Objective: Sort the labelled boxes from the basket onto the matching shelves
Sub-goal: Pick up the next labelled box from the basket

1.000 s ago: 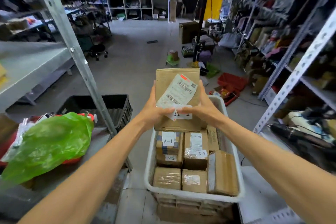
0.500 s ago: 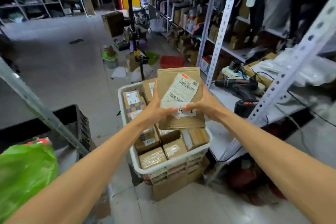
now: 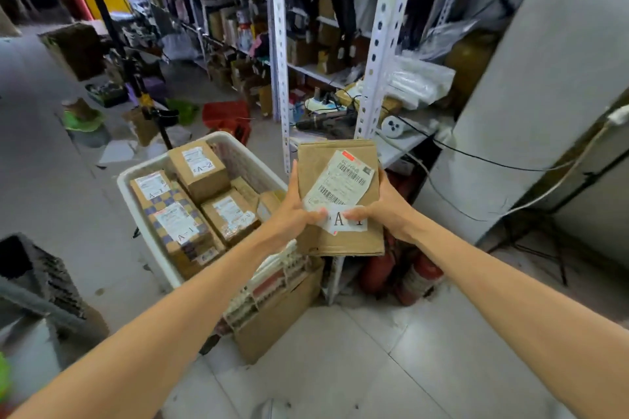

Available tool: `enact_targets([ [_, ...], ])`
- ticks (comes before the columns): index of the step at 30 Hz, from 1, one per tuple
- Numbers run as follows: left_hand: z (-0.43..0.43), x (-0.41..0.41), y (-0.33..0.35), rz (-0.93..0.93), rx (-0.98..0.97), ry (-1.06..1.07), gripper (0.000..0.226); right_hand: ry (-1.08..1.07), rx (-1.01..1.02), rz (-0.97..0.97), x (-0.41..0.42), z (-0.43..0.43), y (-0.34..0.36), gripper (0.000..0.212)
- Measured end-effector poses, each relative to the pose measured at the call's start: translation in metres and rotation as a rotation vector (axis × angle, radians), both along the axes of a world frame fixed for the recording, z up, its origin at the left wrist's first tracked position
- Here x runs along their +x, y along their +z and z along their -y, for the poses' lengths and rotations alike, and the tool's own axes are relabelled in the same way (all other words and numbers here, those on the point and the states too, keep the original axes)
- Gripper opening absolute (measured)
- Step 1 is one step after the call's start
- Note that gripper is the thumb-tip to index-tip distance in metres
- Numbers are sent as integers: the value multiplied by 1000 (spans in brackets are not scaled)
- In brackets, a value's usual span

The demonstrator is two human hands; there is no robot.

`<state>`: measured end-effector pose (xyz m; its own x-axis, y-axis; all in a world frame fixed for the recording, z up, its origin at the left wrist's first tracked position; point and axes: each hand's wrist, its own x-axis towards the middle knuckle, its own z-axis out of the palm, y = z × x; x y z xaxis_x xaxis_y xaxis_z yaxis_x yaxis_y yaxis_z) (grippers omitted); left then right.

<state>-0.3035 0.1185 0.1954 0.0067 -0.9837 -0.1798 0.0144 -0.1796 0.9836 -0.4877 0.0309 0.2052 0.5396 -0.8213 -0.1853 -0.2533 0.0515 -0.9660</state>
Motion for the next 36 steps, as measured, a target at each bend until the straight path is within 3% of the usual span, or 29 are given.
enact_targets([
  [5,7,-58,3,17,-1,-92,110,-142,3,25,-66,-16,-2,138],
  [9,26,-120,17,44,-27,-242,106,-331,-2,62,-134,-25,5,121],
  [11,39,-152,23,42,-53,-306,108,-420,2,75,-169,-30,14,126],
  [16,79,-255,52,-8,-133,-616,104,-704,7,188,-268,-56,48,123],
  [21,97,-357,81,-48,-196,-921,103,-1000,-115,171,-345,-102,86,119],
  [25,84,-422,112,-100,-254,-1146,104,-1264,-298,136,-372,-150,111,84],
  [29,66,-467,134,-192,-228,-1367,98,-1510,-451,33,-383,-196,127,69],
  [32,48,-491,141,-236,-204,-1503,96,-1607,-484,-80,-375,-233,138,78],
  [36,9,-505,149,-265,-213,-1652,92,-1750,-444,-178,-352,-282,150,107],
])
